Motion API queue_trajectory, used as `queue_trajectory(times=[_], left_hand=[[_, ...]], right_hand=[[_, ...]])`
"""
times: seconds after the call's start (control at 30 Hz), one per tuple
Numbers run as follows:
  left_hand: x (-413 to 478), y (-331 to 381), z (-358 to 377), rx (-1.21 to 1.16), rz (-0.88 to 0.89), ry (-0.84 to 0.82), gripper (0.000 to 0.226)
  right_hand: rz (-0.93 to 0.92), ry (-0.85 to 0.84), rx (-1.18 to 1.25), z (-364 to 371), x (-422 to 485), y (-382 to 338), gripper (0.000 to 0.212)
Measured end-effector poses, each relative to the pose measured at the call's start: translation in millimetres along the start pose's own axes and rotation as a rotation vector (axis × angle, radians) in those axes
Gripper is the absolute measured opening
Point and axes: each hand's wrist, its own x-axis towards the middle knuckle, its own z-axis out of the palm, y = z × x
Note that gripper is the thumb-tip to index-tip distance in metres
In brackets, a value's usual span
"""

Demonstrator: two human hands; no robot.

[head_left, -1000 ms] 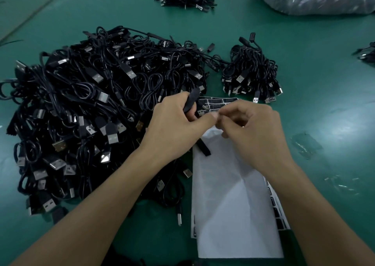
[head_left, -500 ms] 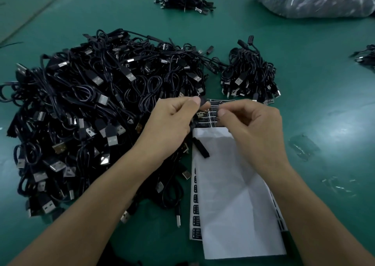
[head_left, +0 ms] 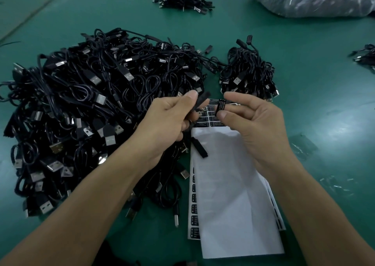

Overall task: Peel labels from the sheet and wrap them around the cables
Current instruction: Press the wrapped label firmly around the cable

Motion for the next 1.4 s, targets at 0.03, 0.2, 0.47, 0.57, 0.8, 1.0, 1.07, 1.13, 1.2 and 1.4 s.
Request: queue_trajectory(times=[0.03, 0.2, 0.47, 0.57, 0.8, 1.0, 1.07, 1.13, 1.2, 1.4], left_hand=[[0, 0, -1, -0.021, -0.001, -0.017, 0.029], [2, 0, -3, -0.131, -0.020, -0.057, 0.010], [1, -7, 3, -0.017, 0.082, -0.007, 0.021], [-1, -10, 4, 0.049, 0.153, -0.010, 0.018], [-1, -18, 2, 0.185, 0.285, 0.011, 0.022], [-2, -17, 3, 0.235, 0.237, 0.006, 0.026], [-4, -14, 4, 0.234, 0.232, 0.002, 0.021], [-5, -13, 4, 0.245, 0.254, -0.005, 0.009], [-6, -13, 4, 0.266, 0.268, -0.002, 0.005], [-4, -14, 4, 0.244, 0.269, 0.012, 0.010]], right_hand=[[0.000, -0.011, 0.014, 0, 0, -1, 0.033], [-0.005, -0.047, 0.068, 2, -2, -3, 0.025], [-0.023, -0.036, 0.017, -1, 1, 0, 0.029], [-0.043, -0.048, -0.002, -1, 1, -3, 0.023], [-0.100, -0.172, -0.105, 1, -4, -5, 0.029], [-0.113, -0.213, -0.303, -2, -5, -1, 0.034], [-0.132, -0.246, -0.341, -1, -5, 0, 0.037], [-0.168, -0.278, -0.365, -1, -5, 1, 0.041], [-0.210, -0.284, -0.397, -2, -4, 1, 0.045], [-0.280, -0.216, -0.475, -3, -5, 1, 0.058]])
